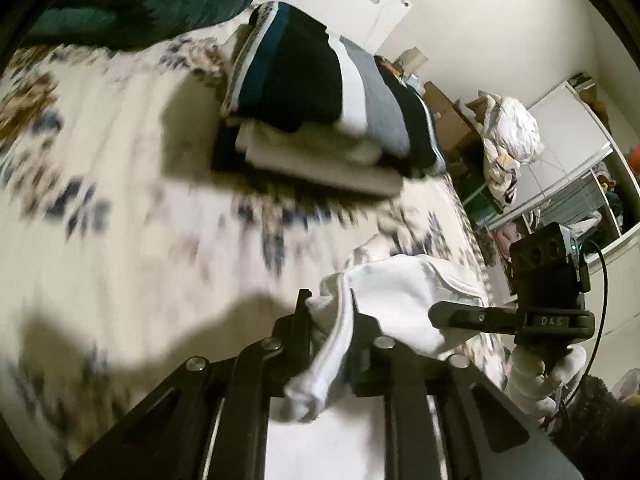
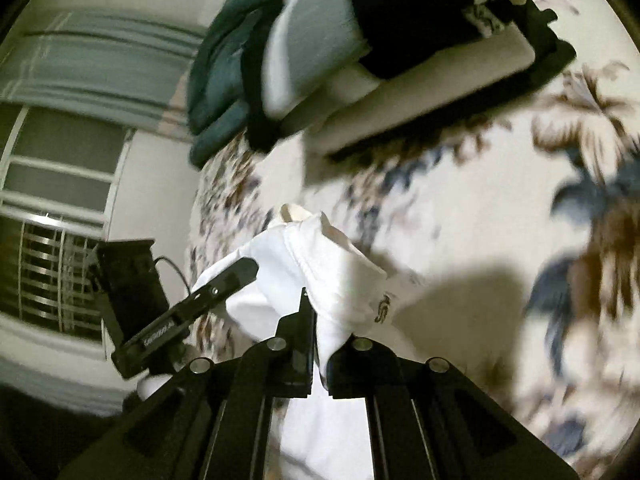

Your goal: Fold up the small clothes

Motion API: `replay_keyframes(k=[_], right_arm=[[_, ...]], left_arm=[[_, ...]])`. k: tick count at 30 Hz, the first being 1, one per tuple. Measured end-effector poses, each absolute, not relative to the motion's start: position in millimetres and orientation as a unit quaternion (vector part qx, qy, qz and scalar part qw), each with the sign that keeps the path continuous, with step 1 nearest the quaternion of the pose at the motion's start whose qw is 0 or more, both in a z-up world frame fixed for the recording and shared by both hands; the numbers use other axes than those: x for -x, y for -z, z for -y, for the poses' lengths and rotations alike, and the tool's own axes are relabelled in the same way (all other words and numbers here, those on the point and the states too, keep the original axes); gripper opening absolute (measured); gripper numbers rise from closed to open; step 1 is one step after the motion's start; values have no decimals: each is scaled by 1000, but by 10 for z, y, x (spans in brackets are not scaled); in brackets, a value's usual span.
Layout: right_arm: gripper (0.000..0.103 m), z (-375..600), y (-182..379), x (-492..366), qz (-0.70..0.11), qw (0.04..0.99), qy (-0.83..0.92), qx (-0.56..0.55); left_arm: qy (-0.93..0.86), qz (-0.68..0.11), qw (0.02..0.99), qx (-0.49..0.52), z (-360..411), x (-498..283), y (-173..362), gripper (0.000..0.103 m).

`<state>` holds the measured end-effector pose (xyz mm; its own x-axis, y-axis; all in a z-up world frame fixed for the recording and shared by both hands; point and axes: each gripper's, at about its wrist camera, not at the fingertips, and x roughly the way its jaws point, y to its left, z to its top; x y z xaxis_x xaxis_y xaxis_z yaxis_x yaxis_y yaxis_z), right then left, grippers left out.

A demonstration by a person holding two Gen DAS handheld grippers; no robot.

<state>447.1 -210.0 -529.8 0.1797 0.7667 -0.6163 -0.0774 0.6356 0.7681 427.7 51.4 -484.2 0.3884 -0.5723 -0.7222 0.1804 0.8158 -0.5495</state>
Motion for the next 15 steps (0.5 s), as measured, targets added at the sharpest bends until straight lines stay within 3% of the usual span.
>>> replay_keyframes(k=[4, 6, 8, 10, 15], right_arm=[[8, 2121, 5383, -3708, -604, 677, -301, -293], [15, 2184, 5525, -3326, -635, 656, -301, -278], [39, 2250, 5704, -2942, -669, 634, -293, -254], [51, 2261, 5810, -2698, -691, 618, -289, -239], [57, 2553, 5929, -2584, -697, 619, -241, -271]], left_arm=[[216, -550, 781, 200, -551, -3645, 4951, 51], [203, -579, 761, 211, -661, -3281, 5068, 53], [183, -615, 737, 212, -787, -2910, 5204, 53], [161, -635, 726, 210, -890, -2683, 5260, 53], [130, -616, 749, 205, -1065, -2753, 5202, 53]])
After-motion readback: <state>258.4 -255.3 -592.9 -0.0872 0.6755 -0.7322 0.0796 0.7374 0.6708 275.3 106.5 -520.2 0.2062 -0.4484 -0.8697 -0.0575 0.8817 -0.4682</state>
